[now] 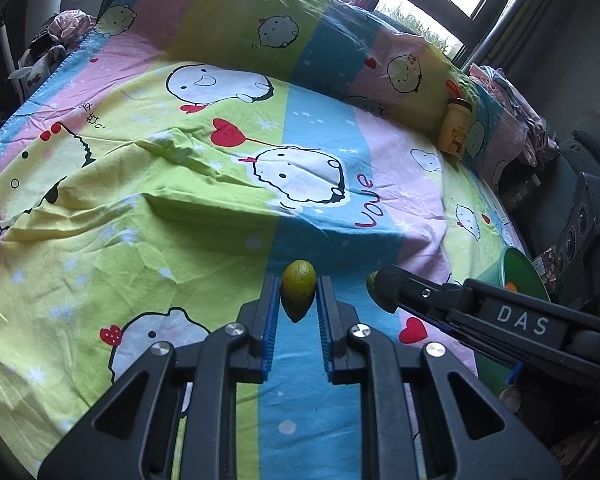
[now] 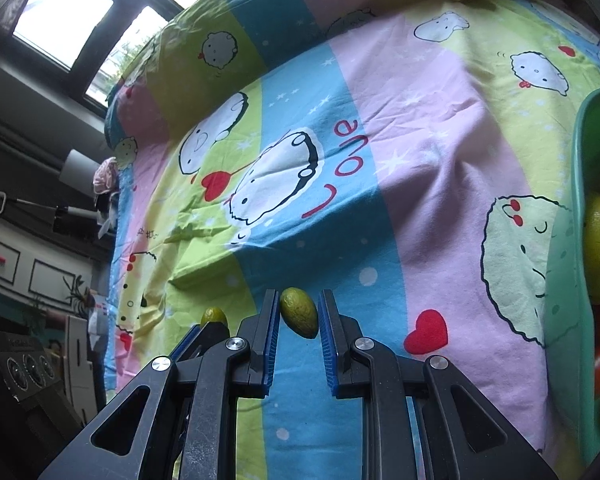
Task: Organize fruits
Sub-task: 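Carry both small green fruits over the green basin with both grippers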
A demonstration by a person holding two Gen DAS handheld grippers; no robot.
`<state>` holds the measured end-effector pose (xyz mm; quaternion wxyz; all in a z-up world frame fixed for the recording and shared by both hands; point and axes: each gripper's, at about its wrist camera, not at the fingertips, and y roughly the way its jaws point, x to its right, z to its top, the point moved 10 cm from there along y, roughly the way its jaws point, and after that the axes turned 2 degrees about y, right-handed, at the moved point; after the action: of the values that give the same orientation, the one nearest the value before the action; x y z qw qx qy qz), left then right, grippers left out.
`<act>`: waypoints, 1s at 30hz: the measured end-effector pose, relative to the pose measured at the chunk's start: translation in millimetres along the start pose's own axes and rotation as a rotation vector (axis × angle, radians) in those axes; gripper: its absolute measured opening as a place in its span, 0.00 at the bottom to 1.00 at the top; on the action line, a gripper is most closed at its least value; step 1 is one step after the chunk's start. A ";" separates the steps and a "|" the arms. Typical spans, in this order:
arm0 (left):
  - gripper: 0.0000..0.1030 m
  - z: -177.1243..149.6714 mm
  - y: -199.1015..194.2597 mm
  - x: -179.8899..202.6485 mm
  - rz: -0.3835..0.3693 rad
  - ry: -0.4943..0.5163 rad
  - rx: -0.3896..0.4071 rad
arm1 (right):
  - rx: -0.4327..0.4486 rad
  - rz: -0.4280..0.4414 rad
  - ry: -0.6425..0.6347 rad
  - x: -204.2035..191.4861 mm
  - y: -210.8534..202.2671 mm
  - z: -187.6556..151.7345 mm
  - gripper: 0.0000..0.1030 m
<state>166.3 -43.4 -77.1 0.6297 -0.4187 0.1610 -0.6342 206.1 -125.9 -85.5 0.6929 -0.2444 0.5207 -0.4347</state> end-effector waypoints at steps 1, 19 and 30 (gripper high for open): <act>0.18 0.4 -1.9 1.4 -0.003 0.004 0.005 | 0.007 0.003 0.000 -0.3 -2.7 1.0 0.21; 0.18 5.0 -22.2 27.8 -0.022 0.075 0.074 | 0.107 0.004 0.020 6.9 -40.2 8.0 0.21; 0.18 9.4 -34.2 67.9 -0.067 0.159 0.105 | 0.219 -0.009 0.043 20.9 -81.2 12.7 0.21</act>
<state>160.2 -98.5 -24.2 0.6147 -0.3386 0.1629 -0.6936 191.3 -186.0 -27.5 0.7021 -0.1602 0.4839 -0.4972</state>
